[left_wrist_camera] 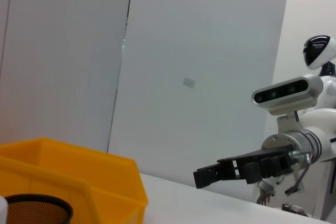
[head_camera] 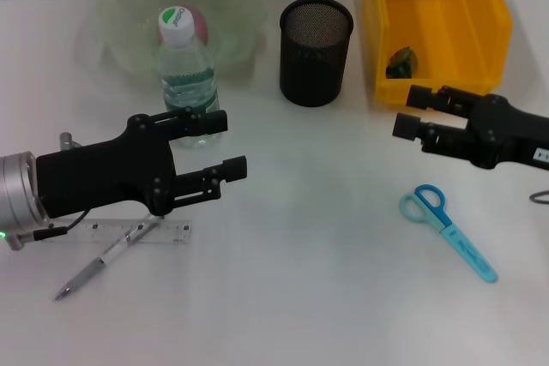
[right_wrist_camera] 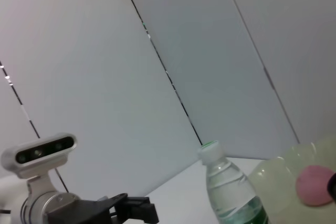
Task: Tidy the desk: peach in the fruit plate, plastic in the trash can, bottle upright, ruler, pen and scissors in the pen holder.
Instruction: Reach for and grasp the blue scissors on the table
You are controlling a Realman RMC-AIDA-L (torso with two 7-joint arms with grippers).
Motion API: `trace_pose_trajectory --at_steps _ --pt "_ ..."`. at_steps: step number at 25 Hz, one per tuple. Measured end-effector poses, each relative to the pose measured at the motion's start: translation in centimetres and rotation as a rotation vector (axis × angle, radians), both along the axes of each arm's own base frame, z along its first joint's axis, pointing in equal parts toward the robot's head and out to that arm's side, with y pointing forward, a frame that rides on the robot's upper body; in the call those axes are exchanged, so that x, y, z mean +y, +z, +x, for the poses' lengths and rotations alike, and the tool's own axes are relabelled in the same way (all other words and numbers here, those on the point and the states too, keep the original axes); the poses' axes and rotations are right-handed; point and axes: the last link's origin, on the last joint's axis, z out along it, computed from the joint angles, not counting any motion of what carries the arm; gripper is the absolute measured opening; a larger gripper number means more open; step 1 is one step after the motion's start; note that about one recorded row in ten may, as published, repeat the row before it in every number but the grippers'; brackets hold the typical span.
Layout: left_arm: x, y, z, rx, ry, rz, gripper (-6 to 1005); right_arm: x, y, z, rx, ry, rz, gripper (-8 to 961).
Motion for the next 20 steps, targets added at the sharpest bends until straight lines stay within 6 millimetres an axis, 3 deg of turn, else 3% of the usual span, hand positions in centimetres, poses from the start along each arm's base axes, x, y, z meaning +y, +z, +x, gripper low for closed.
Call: trace_pose_trajectory --at_steps 9,11,20 --pt "-0.1 0.1 -0.2 -0.008 0.006 0.002 683 1.5 3.3 -1.0 -0.045 -0.068 -0.031 750" --pt "-0.2 0.2 -0.2 -0.009 0.004 0.001 683 1.9 4.6 -1.3 -0.115 -0.120 -0.087 750" --pt "-0.3 0.2 -0.1 -0.008 -0.004 0.004 683 2.2 7.0 -3.4 -0.337 -0.258 -0.229 750"
